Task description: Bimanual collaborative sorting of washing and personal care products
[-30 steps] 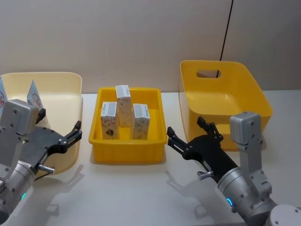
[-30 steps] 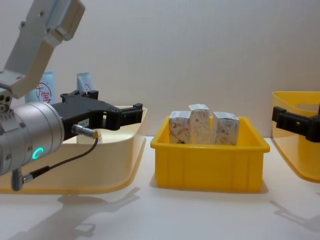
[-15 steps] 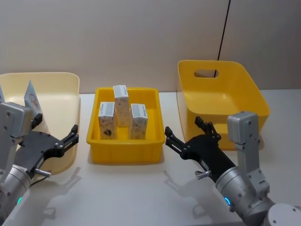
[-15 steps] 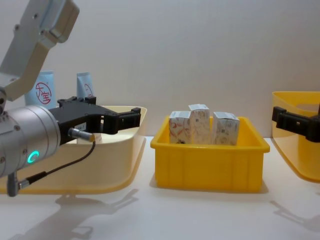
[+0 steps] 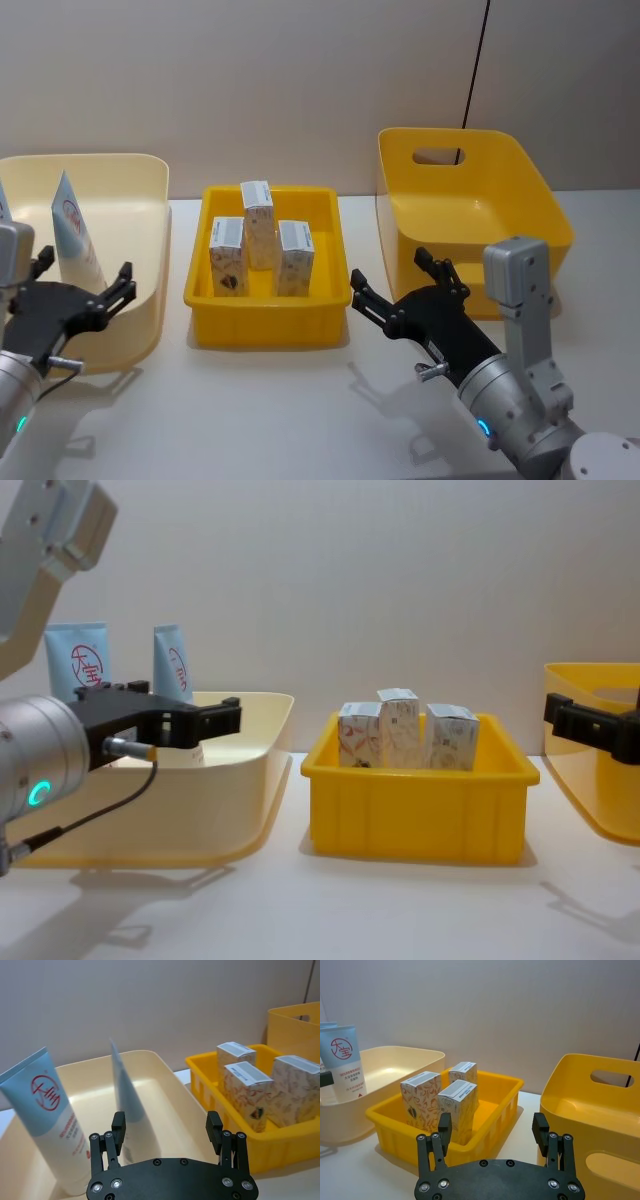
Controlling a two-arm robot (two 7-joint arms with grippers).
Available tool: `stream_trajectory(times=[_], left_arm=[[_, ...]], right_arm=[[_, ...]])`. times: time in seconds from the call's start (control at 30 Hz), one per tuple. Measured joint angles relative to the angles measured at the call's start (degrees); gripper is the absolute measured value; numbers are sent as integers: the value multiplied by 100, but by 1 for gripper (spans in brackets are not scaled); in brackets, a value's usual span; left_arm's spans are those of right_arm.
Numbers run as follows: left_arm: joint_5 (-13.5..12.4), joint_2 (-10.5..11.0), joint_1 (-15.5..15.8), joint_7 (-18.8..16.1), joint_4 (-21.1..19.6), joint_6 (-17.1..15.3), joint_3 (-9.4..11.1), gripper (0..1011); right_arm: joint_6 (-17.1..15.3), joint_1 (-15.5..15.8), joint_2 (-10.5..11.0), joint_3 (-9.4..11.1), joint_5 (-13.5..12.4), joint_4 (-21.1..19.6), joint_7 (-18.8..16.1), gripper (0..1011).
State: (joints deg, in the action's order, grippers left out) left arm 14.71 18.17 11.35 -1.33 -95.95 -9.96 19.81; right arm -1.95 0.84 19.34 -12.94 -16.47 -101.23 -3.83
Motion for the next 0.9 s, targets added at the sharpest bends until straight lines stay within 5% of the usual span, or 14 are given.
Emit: stream_trajectory(times=[0.5, 0.9], left_arm=[[185, -171, -29, -223, 189, -125, -439, 1004], [452, -231, 99, 157, 433, -145, -564, 1003]], right_arm=[[0, 0, 0, 0, 0, 0, 0, 1001], [0, 0, 0, 0, 0, 0, 0, 1001]])
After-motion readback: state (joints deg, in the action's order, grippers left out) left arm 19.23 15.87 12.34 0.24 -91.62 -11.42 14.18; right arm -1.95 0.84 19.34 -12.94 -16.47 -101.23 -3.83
